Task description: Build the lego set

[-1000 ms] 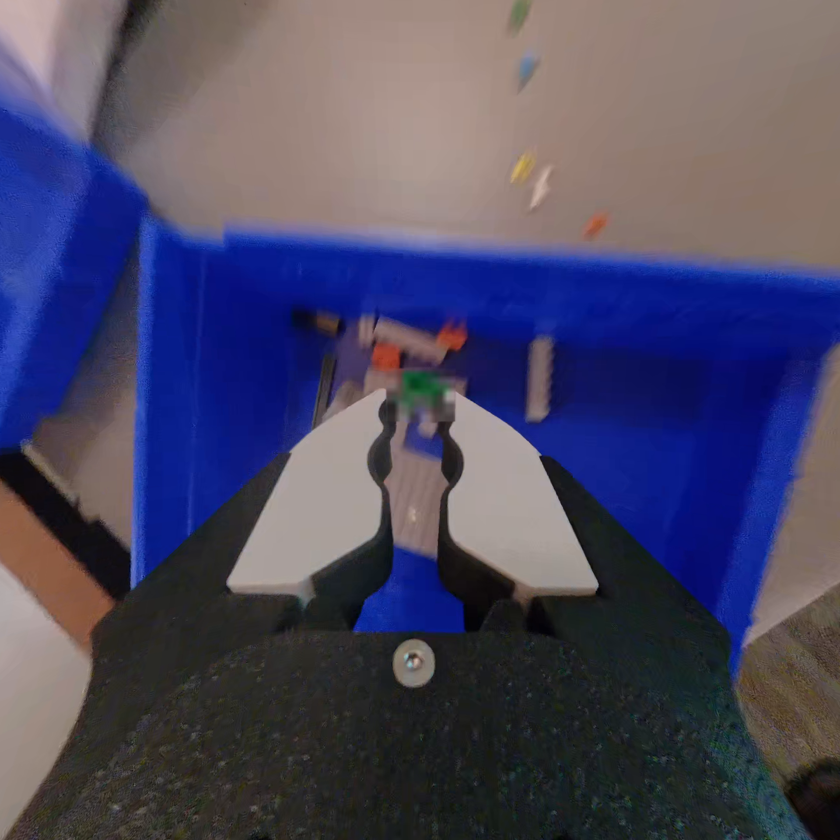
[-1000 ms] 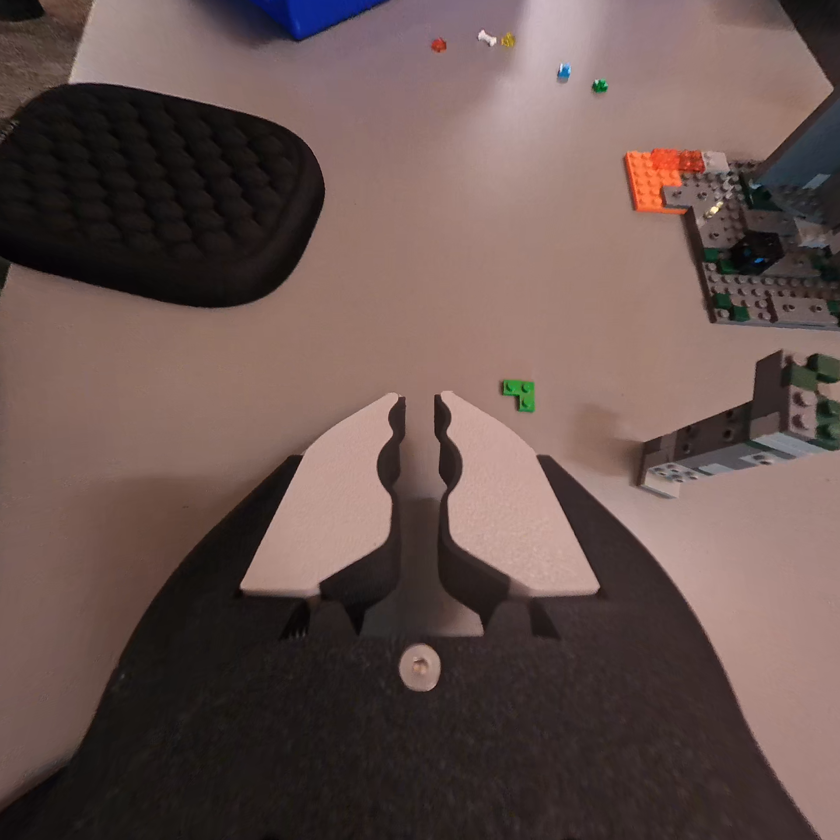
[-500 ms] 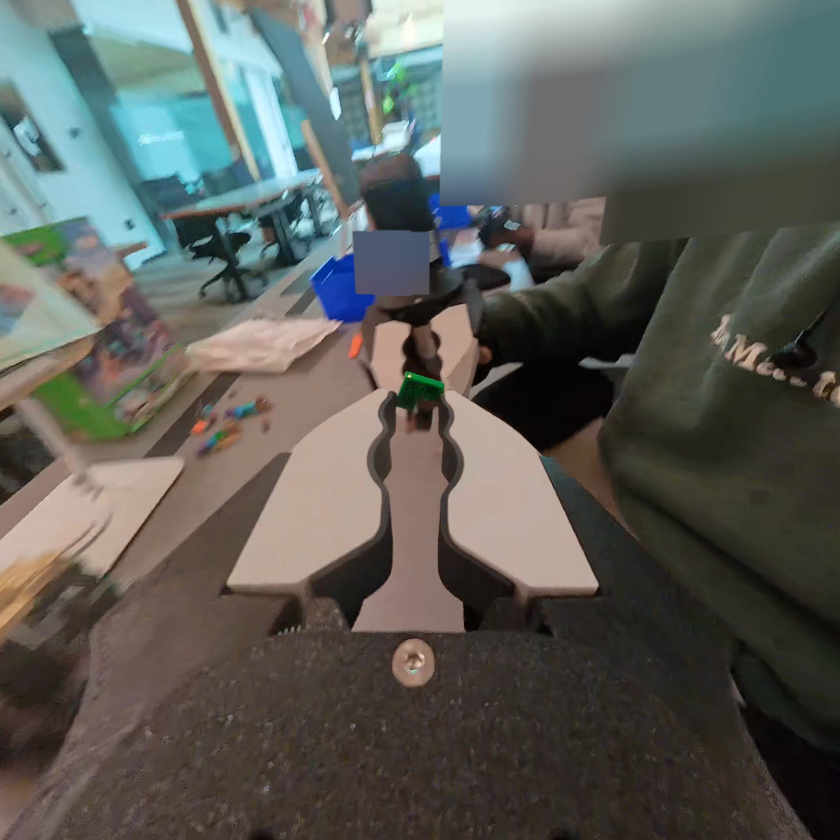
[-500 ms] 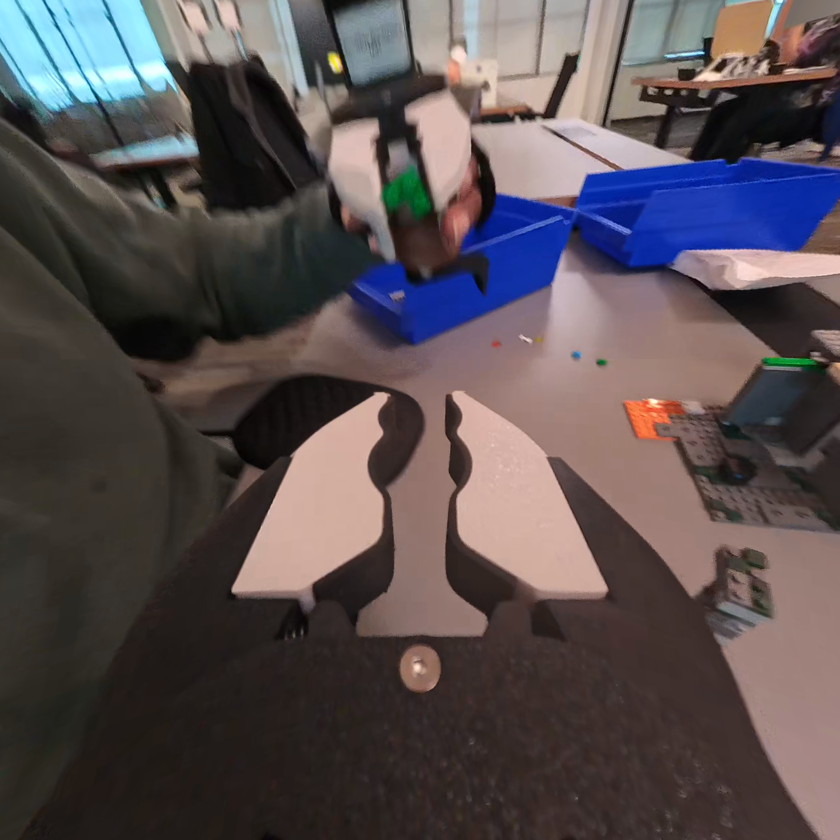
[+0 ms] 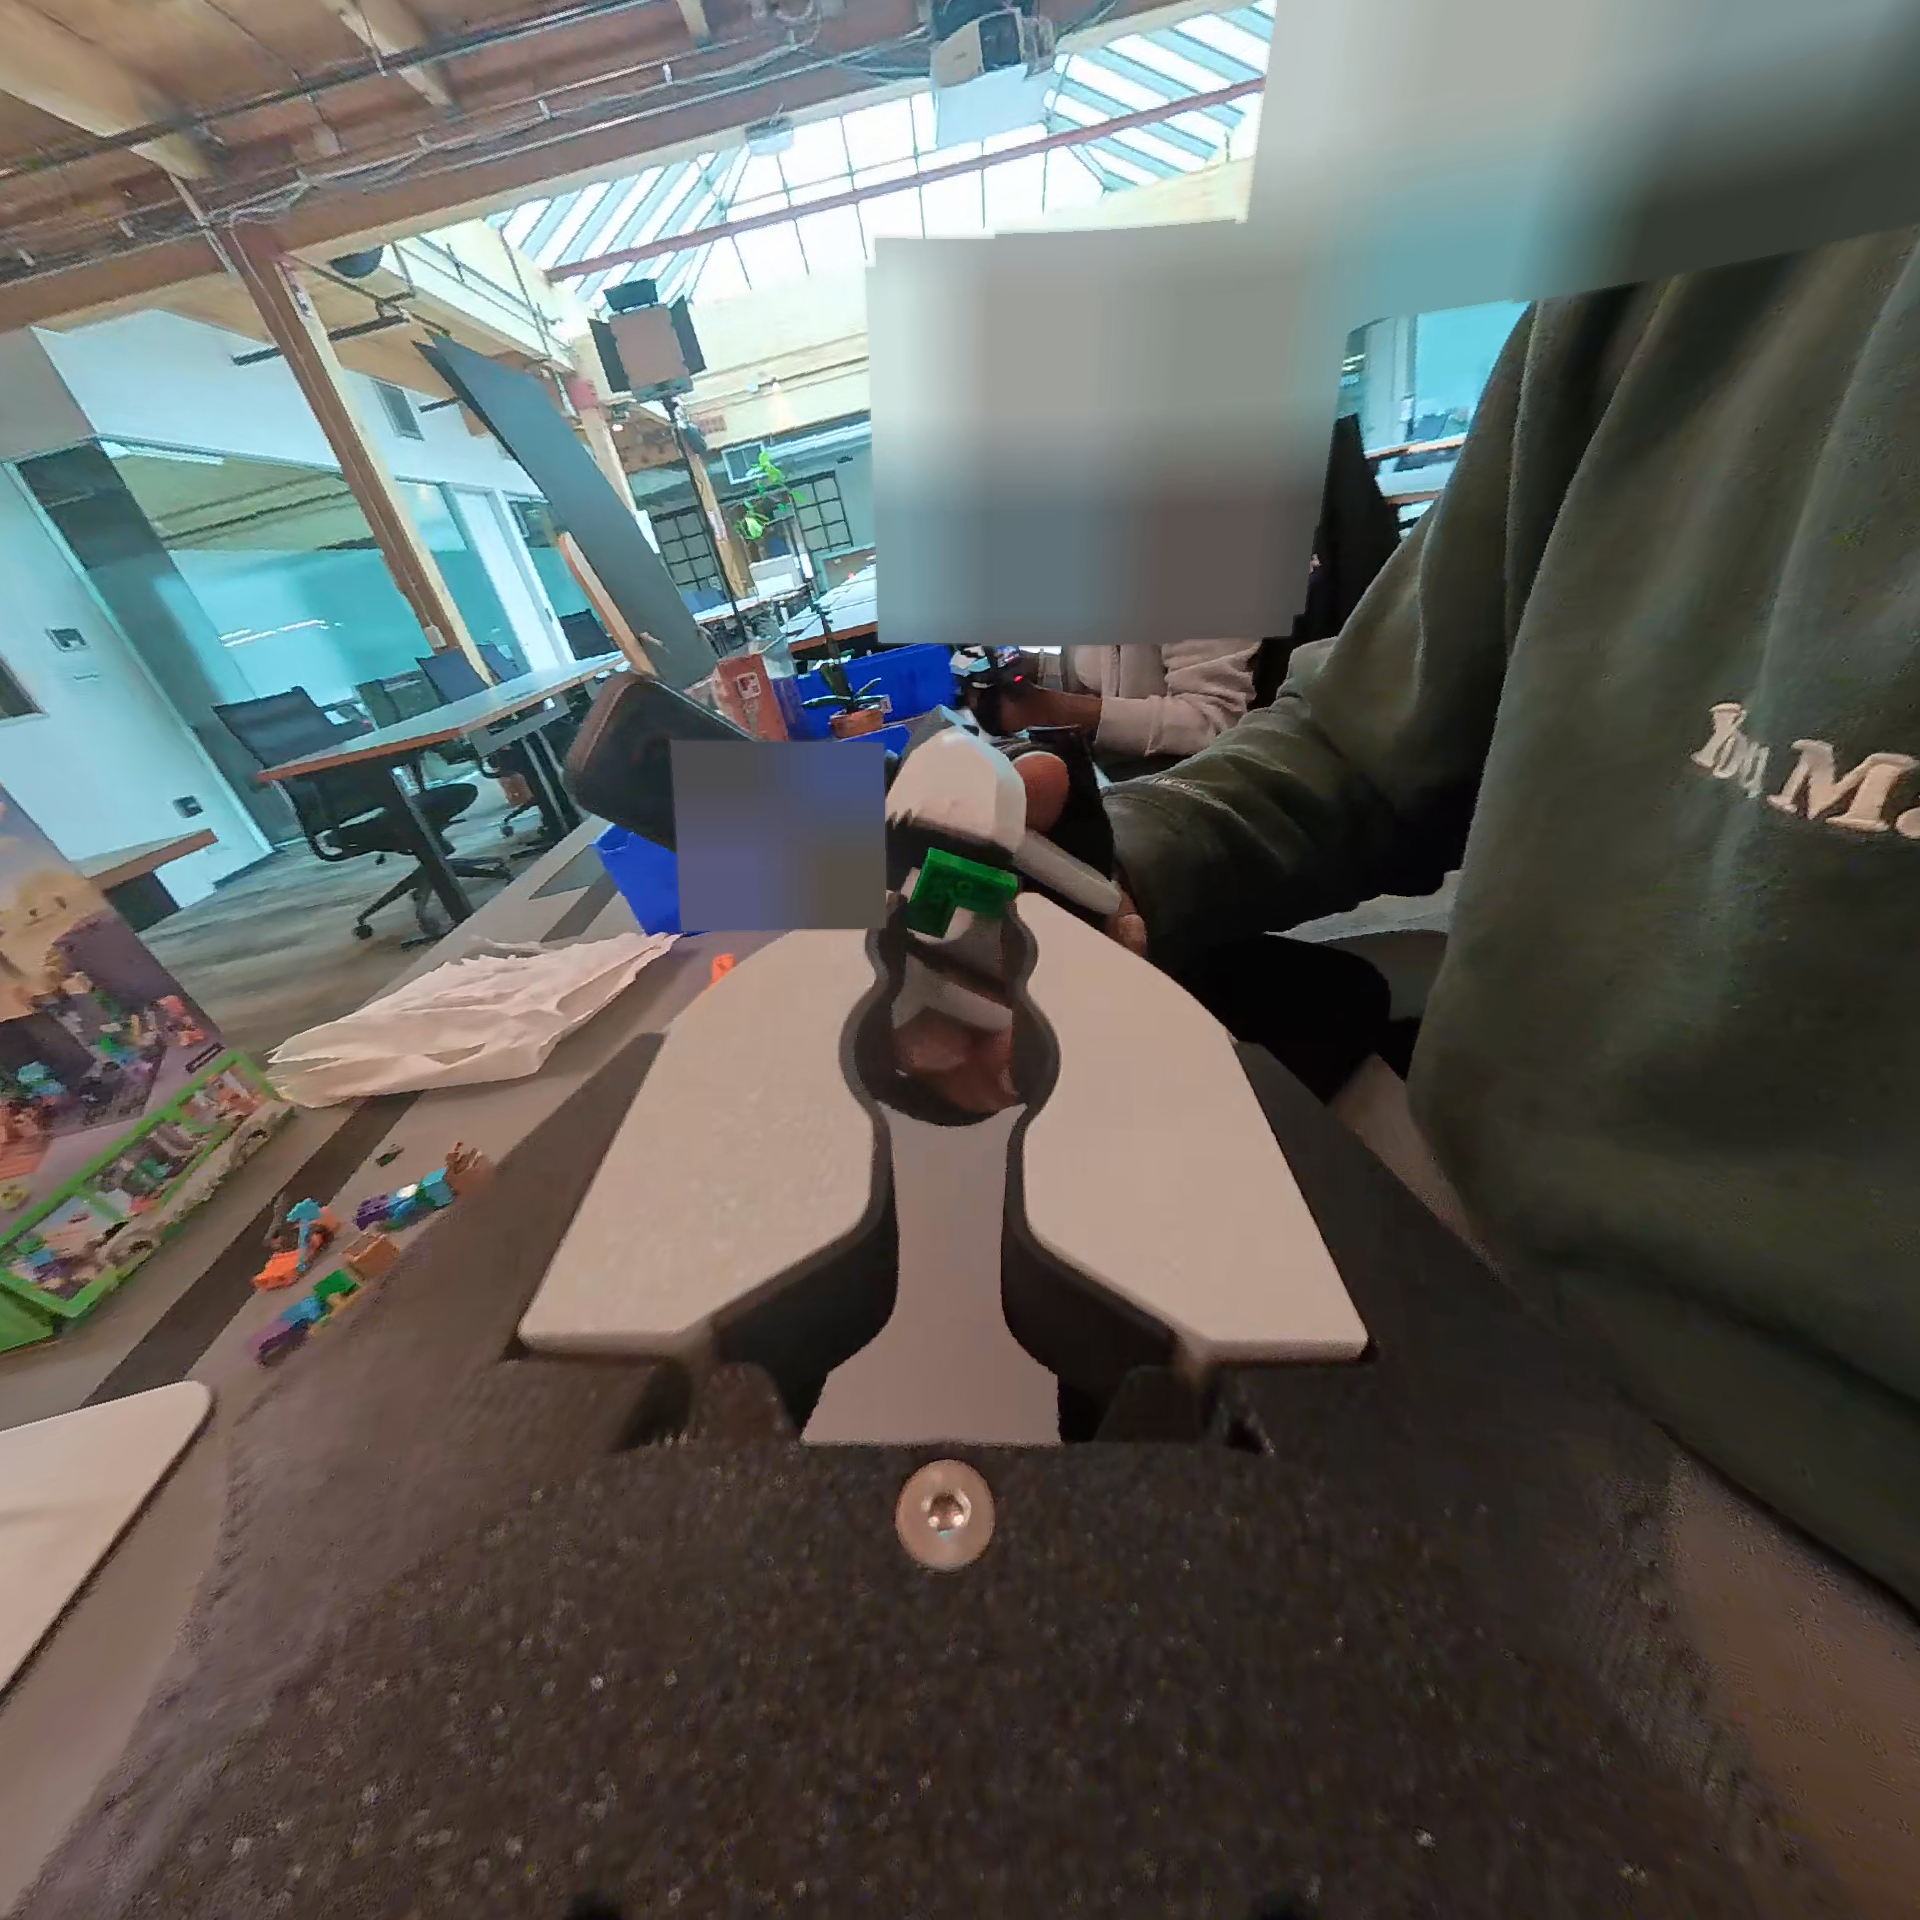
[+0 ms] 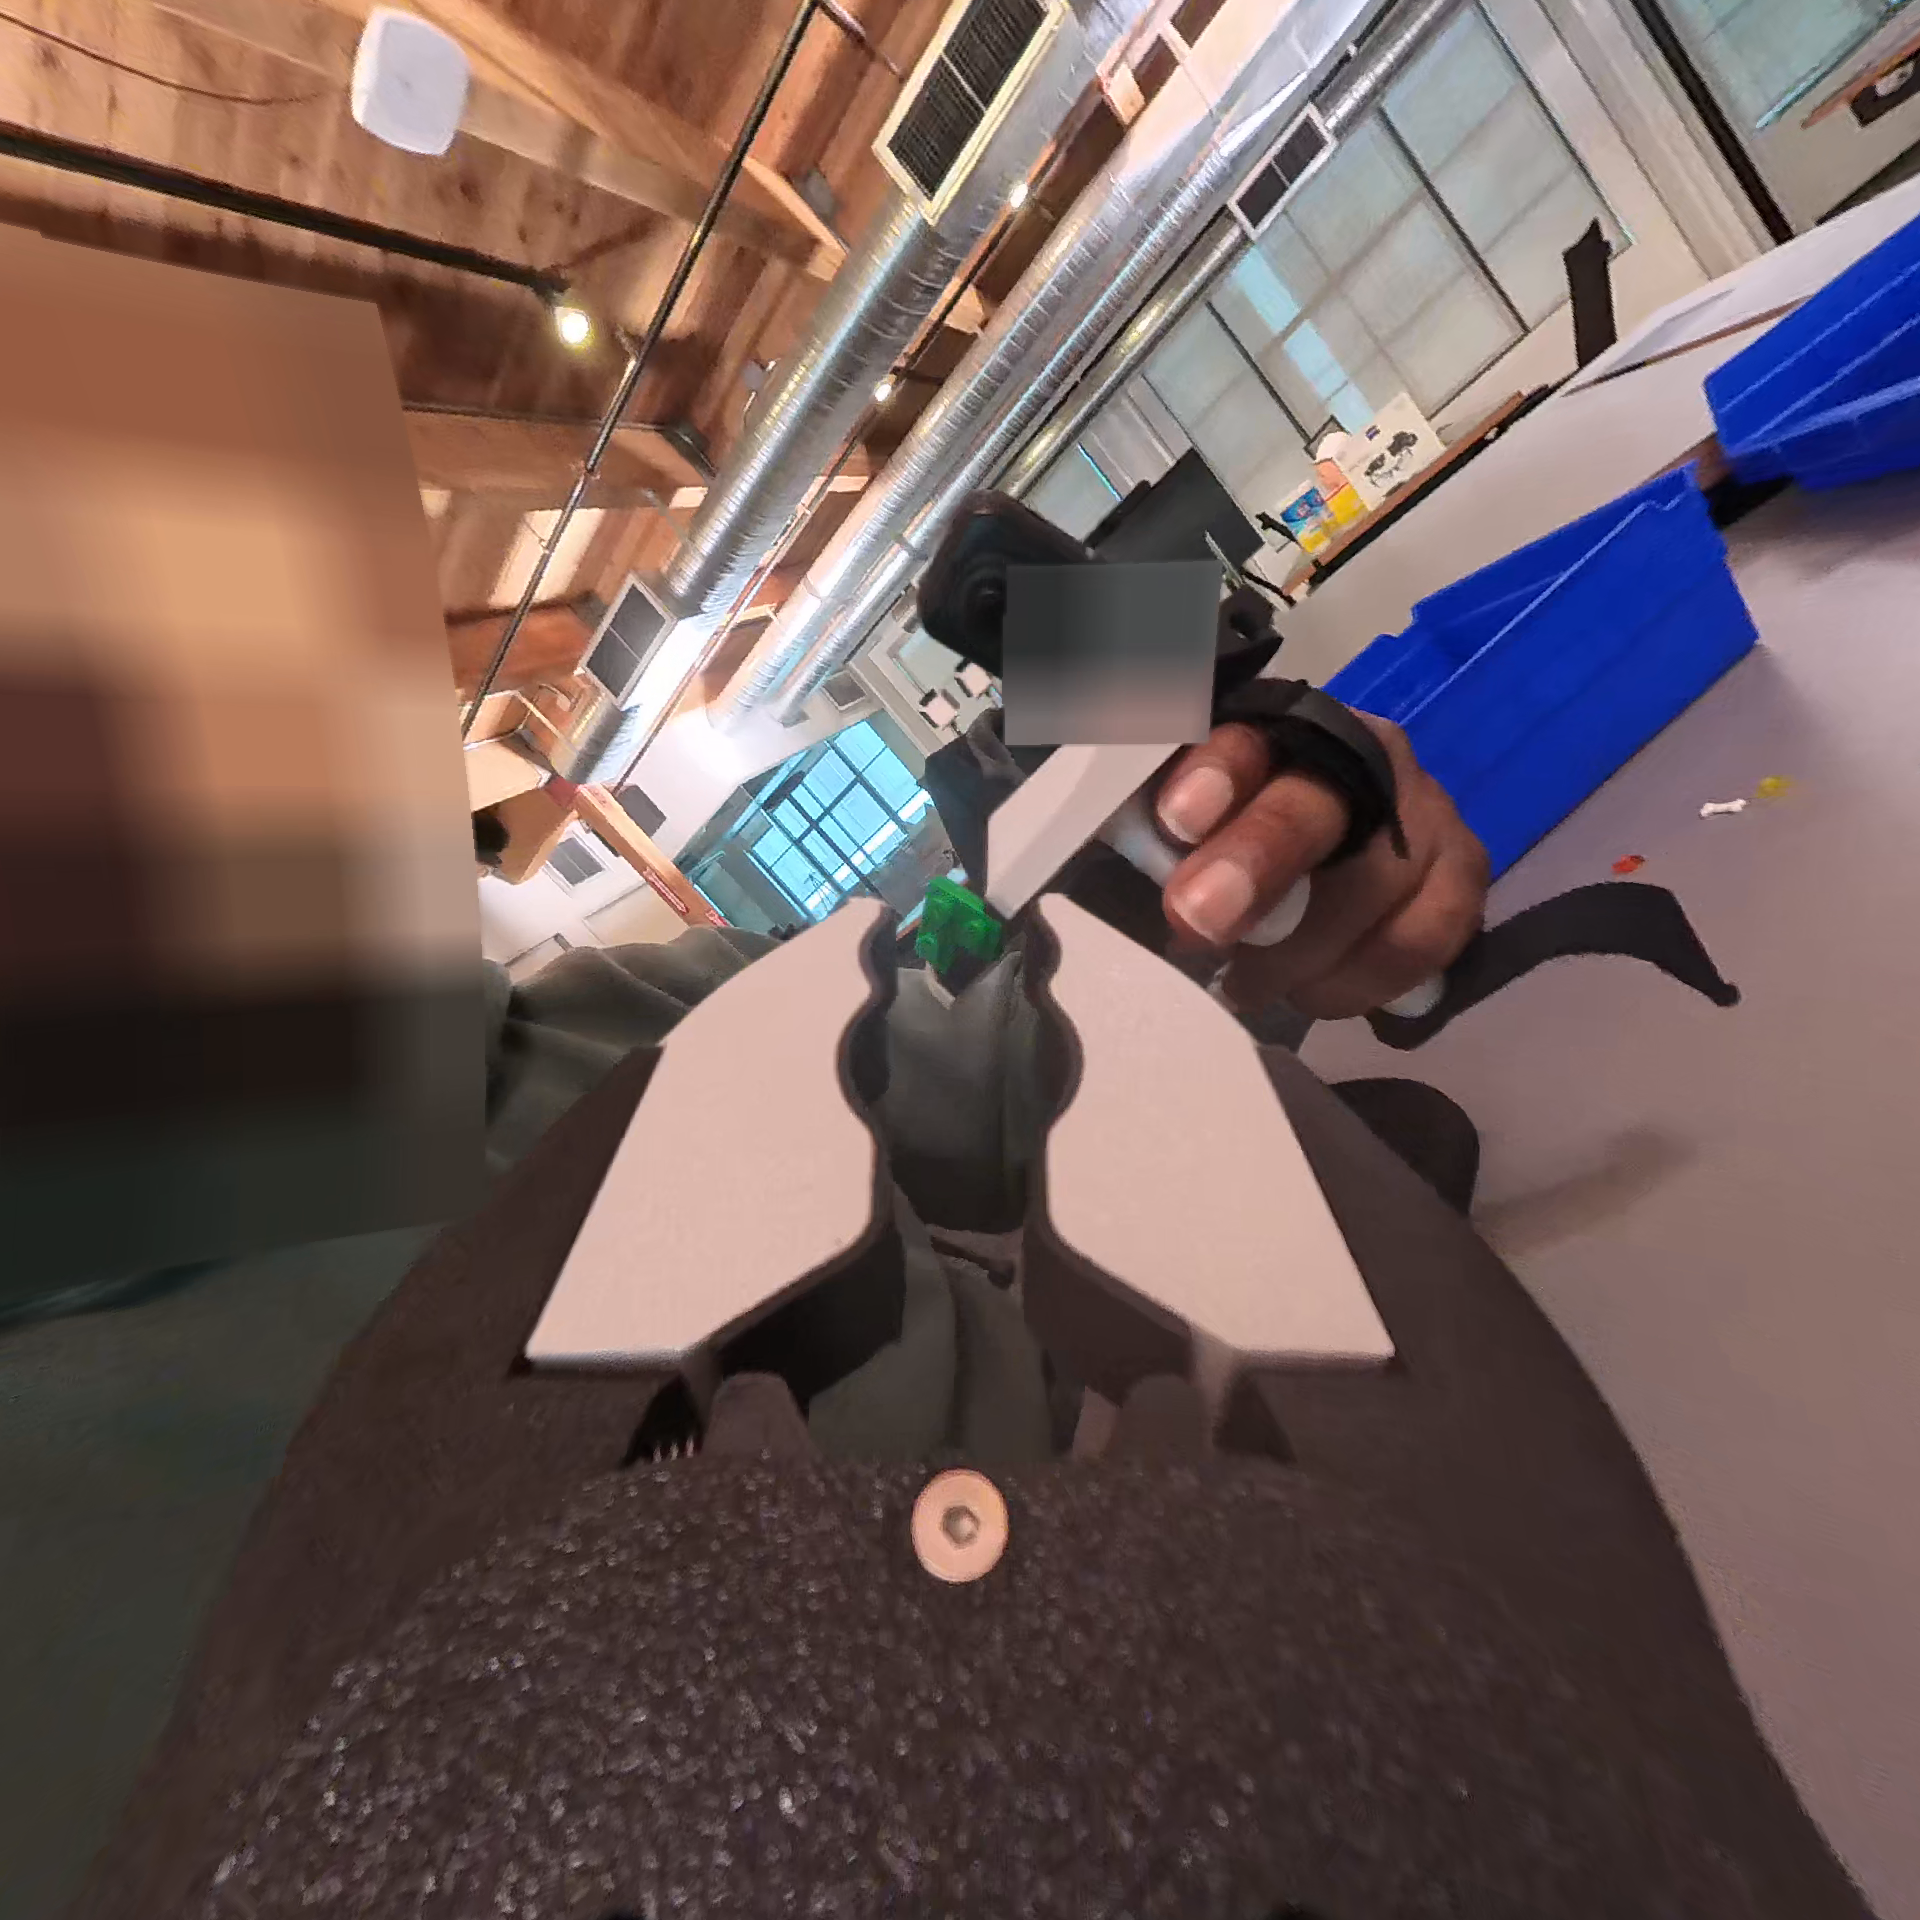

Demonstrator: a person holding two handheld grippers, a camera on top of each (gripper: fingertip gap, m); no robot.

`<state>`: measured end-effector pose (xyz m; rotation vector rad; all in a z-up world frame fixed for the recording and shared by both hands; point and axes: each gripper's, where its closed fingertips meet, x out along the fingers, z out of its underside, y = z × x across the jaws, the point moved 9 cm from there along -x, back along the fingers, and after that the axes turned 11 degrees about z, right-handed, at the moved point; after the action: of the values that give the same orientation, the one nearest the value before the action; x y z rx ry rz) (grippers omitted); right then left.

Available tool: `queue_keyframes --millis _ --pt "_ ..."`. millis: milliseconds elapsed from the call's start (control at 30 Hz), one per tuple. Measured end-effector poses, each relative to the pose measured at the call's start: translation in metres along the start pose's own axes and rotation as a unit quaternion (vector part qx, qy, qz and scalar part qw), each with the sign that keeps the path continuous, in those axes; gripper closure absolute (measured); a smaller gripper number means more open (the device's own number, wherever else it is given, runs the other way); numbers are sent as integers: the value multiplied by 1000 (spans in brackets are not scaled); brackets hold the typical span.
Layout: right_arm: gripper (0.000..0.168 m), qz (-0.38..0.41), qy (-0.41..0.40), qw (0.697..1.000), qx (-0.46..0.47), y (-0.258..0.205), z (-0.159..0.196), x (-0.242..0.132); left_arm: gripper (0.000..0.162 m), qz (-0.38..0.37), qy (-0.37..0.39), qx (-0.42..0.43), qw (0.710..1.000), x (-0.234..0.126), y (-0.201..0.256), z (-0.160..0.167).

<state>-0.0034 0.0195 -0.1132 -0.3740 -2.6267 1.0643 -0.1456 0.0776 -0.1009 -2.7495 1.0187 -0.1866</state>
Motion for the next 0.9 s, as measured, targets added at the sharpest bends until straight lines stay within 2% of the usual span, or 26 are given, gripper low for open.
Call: queue_keyframes --millis 67,167,400,500,633,900 --pt "152 4 3 1000 16 4 2 2 145 -15 -8 8 1000 -3 1 2" --pt "154 11 -2 1000 28 10 4 4 145 -26 -17 9 999 -8 3 7" --pt "154 96 9 995 15 25 3 -2 139 -89 -75 27 993 -19 4 18" --pt "154 141 22 990 14 32 4 -5 139 -128 -119 64 983 -16 6 22" --pt "154 161 40 985 38 40 9 -5 139 -159 -161 105 968 -11 7 26" --pt "155 191 28 980 38 44 15 -3 146 -173 -218 146 949 -7 9 34"
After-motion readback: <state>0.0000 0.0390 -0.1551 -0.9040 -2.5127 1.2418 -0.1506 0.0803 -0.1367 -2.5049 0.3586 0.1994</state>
